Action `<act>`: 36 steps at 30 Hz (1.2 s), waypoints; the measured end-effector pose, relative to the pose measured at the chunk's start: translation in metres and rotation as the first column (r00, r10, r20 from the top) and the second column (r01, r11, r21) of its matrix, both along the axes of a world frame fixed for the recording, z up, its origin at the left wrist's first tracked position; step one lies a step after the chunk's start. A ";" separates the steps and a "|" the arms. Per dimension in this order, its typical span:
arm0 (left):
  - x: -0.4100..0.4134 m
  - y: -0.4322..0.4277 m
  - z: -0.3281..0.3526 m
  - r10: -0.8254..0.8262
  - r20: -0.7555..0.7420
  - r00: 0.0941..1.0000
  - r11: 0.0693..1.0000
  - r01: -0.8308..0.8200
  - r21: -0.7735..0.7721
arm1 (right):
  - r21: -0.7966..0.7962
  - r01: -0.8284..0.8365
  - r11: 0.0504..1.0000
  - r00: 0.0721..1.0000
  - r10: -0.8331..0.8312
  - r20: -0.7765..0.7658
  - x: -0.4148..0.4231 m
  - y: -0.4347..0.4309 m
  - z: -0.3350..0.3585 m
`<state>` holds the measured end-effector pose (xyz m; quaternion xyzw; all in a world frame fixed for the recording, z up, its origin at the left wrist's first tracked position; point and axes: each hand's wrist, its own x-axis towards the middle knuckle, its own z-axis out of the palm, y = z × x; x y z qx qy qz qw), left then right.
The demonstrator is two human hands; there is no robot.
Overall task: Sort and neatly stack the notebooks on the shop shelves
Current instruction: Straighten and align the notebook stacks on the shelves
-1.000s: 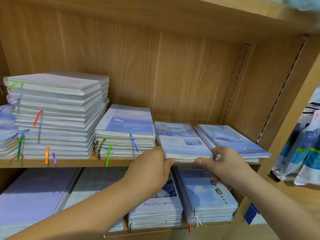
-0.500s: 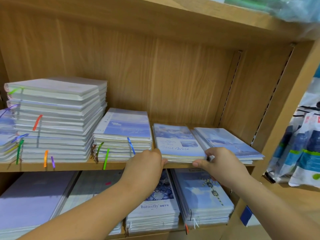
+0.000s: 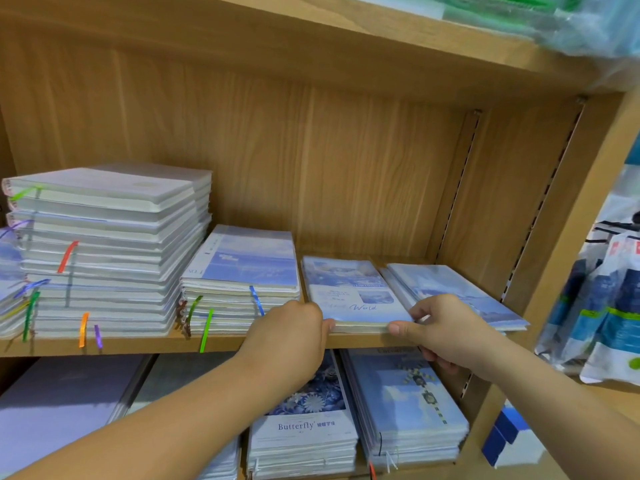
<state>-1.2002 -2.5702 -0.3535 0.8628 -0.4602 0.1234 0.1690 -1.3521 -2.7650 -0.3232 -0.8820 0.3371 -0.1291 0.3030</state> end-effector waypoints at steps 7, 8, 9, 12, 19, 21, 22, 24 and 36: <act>0.002 -0.002 -0.002 0.025 0.186 0.982 0.994 -0.044 0.101 | -0.108 0.014 0.994 1.000 -0.014 0.004 0.006 -0.005 -0.006; 0.003 -0.001 -0.003 0.020 0.177 0.984 0.995 -0.036 0.091 | -0.142 0.010 0.990 1.000 -0.010 -0.003 0.005 -0.004 -0.007; 0.003 0.001 -0.003 0.011 0.154 0.988 0.998 -0.021 0.064 | -0.158 0.006 0.987 1.000 -0.006 -0.004 0.005 -0.004 -0.009; 0.003 0.002 -0.006 -0.003 0.109 0.994 1.000 0.000 0.027 | -0.167 0.005 0.986 1.000 -0.005 0.003 0.003 -0.004 -0.012; 0.001 -0.001 -0.010 0.026 0.141 0.990 0.998 -0.035 0.061 | -0.316 0.097 0.944 0.995 -0.100 0.008 0.003 0.007 -0.020; -0.001 0.002 -0.009 0.023 0.130 0.991 0.998 -0.031 0.057 | -0.289 0.109 0.951 0.993 -0.114 -0.001 0.001 0.013 -0.016; -0.002 0.005 -0.006 0.020 0.095 0.995 0.998 -0.026 0.053 | -0.239 0.117 0.964 0.993 -0.117 0.017 0.000 0.016 -0.014; -0.004 0.012 0.001 0.005 0.009 1.000 0.999 -0.006 0.037 | -0.094 0.114 0.989 0.989 -0.104 0.105 -0.007 0.018 -0.008; -0.057 -0.066 0.033 -0.340 0.080 0.937 0.940 0.336 0.059 | -0.540 0.102 0.835 0.995 -0.084 0.057 -0.095 -0.062 -0.016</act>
